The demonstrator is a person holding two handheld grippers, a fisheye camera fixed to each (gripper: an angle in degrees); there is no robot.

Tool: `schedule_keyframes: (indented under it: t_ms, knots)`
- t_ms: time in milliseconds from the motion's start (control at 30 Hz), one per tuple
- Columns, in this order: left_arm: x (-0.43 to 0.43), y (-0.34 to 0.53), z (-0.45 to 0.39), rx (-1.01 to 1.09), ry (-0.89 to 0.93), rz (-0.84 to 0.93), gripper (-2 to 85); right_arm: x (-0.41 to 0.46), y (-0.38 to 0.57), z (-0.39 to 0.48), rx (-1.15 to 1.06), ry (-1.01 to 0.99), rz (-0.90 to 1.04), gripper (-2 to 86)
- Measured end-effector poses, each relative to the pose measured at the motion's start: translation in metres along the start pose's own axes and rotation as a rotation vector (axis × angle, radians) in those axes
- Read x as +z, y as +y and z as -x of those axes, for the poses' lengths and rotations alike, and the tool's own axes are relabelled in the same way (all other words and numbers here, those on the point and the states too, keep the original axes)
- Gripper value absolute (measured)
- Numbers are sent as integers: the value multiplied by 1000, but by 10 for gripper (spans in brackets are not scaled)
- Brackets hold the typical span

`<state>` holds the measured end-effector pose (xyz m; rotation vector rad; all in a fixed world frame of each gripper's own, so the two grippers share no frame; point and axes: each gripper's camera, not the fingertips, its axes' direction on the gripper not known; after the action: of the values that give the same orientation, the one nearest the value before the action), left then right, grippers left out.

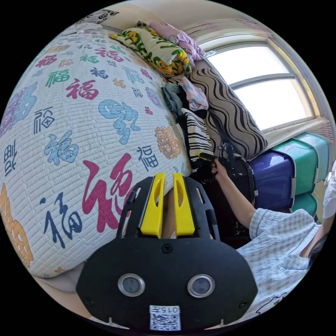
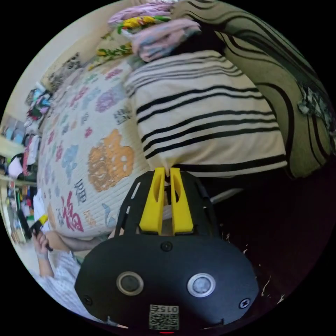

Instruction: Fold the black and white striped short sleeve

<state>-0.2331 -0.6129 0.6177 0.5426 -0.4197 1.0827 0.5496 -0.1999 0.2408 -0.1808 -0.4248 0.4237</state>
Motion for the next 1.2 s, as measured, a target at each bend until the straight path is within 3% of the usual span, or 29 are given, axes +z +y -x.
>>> schedule_keyframes:
  t_ms: [133,333,400,567,700,800,933,1200]
  knots:
    - [38,3,-27,81,-5,53,80,-86,24,24,-210,-295,-226,13]
    - [71,7,-95,221,61,11,136,-197,38,97,-493,-733,-373,8]
    - [72,10,-118,276,62,-22,140,-212,38,126,-534,-764,-354,7]
    - [39,43,-140,363,-60,-81,21,-213,47,185,-631,-761,-236,7]
    - [-36,72,-110,301,-41,-148,0,-204,44,184,-591,-895,-171,6]
    - [-92,83,-130,386,-180,-220,-4,-206,40,203,-629,-918,-115,3]
    - [-136,90,-186,539,-458,-288,-5,-248,41,239,-751,-783,-182,-1]
    - [-167,110,-230,676,-466,-396,-4,-316,31,234,-802,-825,-273,-4]
